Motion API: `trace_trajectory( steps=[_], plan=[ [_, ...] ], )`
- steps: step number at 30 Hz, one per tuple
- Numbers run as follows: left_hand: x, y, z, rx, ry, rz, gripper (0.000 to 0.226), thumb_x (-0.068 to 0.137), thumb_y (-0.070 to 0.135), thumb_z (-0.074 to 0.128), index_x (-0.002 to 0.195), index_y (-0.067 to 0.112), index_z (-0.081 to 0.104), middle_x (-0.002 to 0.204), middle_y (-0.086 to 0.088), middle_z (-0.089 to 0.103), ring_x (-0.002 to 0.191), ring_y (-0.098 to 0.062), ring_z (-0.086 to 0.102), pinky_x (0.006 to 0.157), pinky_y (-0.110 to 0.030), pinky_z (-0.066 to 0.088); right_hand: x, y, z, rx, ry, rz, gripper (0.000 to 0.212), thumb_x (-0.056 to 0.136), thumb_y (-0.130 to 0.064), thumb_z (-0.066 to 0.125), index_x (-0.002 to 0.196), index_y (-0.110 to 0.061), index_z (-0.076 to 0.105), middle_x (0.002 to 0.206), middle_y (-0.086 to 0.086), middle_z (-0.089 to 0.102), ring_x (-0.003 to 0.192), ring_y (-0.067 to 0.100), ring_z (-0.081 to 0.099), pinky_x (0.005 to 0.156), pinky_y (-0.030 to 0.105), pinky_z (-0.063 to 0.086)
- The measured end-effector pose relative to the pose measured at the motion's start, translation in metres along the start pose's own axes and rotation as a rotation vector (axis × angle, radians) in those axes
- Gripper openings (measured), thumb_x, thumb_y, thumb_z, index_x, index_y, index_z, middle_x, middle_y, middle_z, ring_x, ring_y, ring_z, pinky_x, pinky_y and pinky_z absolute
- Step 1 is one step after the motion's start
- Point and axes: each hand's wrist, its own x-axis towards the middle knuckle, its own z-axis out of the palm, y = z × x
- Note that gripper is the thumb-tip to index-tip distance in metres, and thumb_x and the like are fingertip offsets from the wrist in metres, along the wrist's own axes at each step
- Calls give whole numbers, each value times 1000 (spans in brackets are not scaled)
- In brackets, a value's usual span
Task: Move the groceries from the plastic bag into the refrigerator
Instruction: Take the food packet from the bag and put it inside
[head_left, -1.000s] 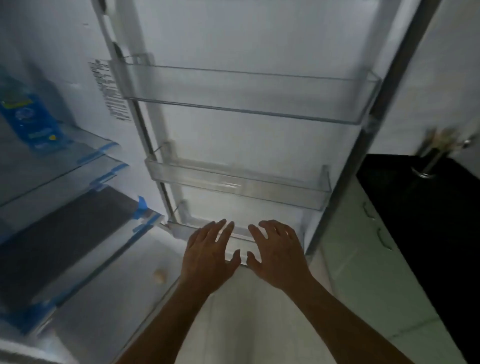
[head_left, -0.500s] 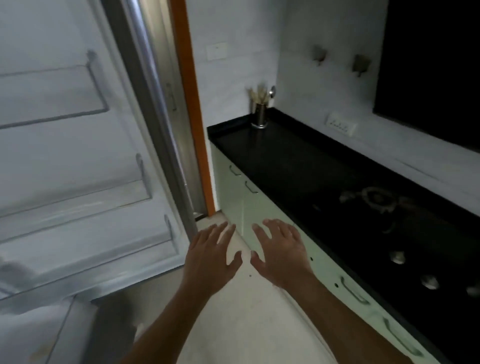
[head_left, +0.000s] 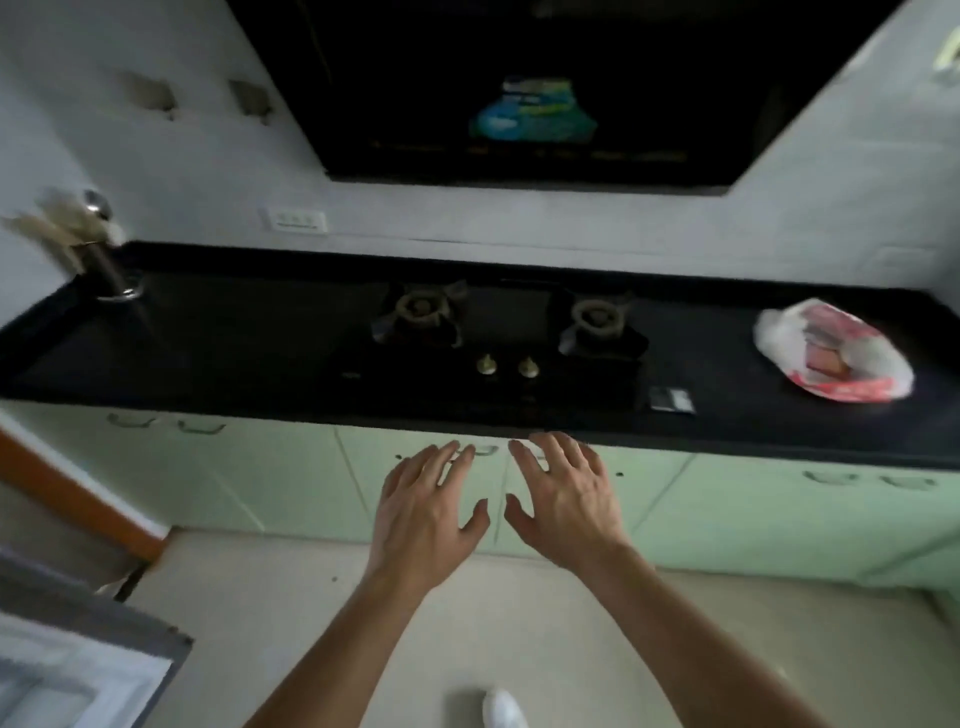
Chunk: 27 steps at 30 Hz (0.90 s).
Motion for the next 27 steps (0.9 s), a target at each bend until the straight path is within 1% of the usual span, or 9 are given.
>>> trace_trajectory(
  steps=[5, 9, 15, 20, 27],
  plan=[
    [2, 69, 18, -76, -44, 225, 65, 87, 54, 40, 142, 21, 49, 144, 2, 54, 134, -19, 47, 110, -40, 40, -75, 45, -16, -67, -15, 222, 57, 82, -49, 57, 130, -19, 55, 129, 8, 59, 121, 30, 55, 100, 47, 47],
    [3, 130, 32, -116, -85, 386, 65, 87, 54, 38, 141, 20, 51, 143, 1, 55, 134, -19, 48, 110, -40, 41, -131, 81, -33, -108, 9, 379, 57, 83, -48, 57, 131, -17, 55, 128, 8, 59, 120, 30, 56, 99, 48, 48],
    [10, 228, 52, -156, -114, 590, 61, 86, 52, 45, 136, 19, 56, 138, -1, 59, 128, -20, 53, 105, -39, 45, -195, 144, -57, -146, 32, 587, 60, 82, -50, 59, 133, -20, 54, 131, 8, 59, 122, 30, 56, 100, 49, 48],
    [21, 312, 80, -165, -147, 717, 60, 86, 52, 46, 136, 20, 56, 138, -1, 60, 128, -20, 53, 104, -40, 45, -237, 212, -65, -167, 76, 694, 61, 80, -50, 63, 132, -18, 58, 128, 10, 62, 119, 31, 58, 98, 48, 49],
    [55, 443, 123, -123, -180, 811, 60, 86, 51, 47, 138, 22, 53, 140, 0, 58, 130, -19, 51, 107, -40, 42, -281, 343, -76, -192, 88, 761, 60, 82, -51, 60, 133, -19, 58, 128, 10, 61, 121, 31, 56, 101, 48, 47]
  ],
)
